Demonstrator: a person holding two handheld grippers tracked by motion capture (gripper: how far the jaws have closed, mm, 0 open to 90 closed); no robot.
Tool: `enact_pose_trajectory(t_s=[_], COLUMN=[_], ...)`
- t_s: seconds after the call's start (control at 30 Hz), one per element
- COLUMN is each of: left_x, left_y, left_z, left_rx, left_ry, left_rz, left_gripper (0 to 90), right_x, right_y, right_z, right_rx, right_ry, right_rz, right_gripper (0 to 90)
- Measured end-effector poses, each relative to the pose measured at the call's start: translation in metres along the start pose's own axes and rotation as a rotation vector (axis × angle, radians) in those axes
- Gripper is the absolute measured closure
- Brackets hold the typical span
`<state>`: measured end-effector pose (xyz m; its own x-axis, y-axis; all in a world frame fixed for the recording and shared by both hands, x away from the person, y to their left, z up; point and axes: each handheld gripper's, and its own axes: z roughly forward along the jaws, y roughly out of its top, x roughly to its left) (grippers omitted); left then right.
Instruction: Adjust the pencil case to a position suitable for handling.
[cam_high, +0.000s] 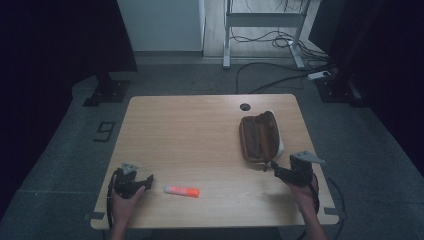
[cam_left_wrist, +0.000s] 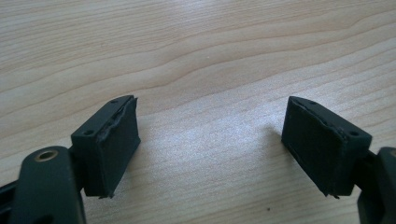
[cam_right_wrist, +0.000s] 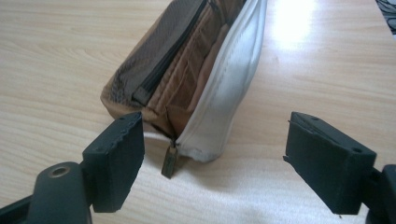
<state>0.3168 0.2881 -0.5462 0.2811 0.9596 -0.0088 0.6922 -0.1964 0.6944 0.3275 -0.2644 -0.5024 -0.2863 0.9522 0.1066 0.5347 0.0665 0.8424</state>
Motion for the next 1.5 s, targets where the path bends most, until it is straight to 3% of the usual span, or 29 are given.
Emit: enact_pose_trajectory(t_s=[0.47,0.87,0.9,1.03,1.17,1.5], left_x=[0.0,0.0,0.0,0.0,0.0,0.0], left_y=[0.0,0.0,0.0,0.0,0.0,0.0], left_z=[0.0,0.0,0.0,0.0,0.0,0.0], left_rx=[0.0,0.0,0.0,0.0,0.0,0.0], left_ry=[0.001,0.001,0.002,0.002,0.001,0.001], left_rz=[-0.001,-0.001,-0.001,-0.001,-0.002,-0.002], left_gripper=[18.9,19.0,18.9,18.9,18.9,18.9], right_x=[-0.004,-0.001,-0.001,-0.004,-0.008,-0.012], right_y=[0.015,0.023,0.023,0.017,0.014,0.012], right_z=[0.016,0.054,0.058,0.064,0.068,0.068], right_rx=[-0.019,-0.014,-0.018,-0.017,0.007,-0.001], right_ry=[-0.003,-0.003,-0.023,-0.035,-0.036,-0.074], right_rz=[0.004,0.023,0.003,0.012,0.031,0.038], right_gripper=[24.6,35.0,41.0,50.9,57.5,74.6])
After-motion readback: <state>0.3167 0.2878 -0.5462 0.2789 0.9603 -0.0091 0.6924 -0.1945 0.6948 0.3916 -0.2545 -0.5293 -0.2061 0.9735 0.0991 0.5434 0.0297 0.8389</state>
